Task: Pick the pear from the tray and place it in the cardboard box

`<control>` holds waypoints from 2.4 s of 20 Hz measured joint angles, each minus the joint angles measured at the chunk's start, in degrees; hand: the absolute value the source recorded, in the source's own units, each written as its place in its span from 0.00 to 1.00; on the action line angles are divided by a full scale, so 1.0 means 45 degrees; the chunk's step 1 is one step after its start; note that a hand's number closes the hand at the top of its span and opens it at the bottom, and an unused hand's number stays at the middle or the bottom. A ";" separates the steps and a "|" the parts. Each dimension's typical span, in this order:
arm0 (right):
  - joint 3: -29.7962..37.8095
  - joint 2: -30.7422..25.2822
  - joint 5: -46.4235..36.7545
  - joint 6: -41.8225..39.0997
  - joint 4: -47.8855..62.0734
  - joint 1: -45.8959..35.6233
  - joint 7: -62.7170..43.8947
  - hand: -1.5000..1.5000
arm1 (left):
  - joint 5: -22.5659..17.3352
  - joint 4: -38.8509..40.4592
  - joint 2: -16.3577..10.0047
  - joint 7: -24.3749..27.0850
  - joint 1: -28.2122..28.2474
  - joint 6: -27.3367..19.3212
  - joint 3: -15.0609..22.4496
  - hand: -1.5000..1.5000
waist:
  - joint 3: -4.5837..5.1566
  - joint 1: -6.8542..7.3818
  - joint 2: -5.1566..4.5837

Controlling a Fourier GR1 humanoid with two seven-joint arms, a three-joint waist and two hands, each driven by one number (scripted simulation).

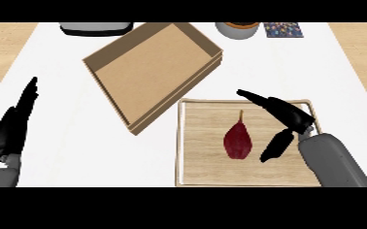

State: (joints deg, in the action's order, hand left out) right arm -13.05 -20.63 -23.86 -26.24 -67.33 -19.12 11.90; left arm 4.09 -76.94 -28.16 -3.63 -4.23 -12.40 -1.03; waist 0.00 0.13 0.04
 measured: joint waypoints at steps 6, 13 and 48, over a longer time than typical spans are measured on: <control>0.0260 0.0384 -0.0060 -0.0555 -0.1419 0.0655 -0.0001 0.00 | 0.0459 -0.0050 0.0398 -0.0014 -0.0001 0.0280 -0.0413 0.50 | 0.0000 -0.0021 0.0002; 0.0074 0.0904 -0.0747 -0.1149 -0.2490 0.1019 -0.0979 0.00 | 0.0982 -0.0150 0.0774 -0.0236 -0.0174 0.0575 -0.0802 0.50 | 0.0001 -0.0022 0.0001; 0.0678 0.2215 -0.8397 0.5687 -0.1217 -0.2116 -0.5793 1.00 | 0.1703 0.0008 0.1360 0.0028 -0.0284 0.1381 -0.1794 0.50 | 0.0006 -0.0018 0.0023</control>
State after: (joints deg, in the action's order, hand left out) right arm -10.00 -10.66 -61.64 -0.65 -72.81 -28.64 -14.16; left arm 11.75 -76.91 -22.04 -3.51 -5.51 -6.19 -9.11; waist 0.03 0.05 0.14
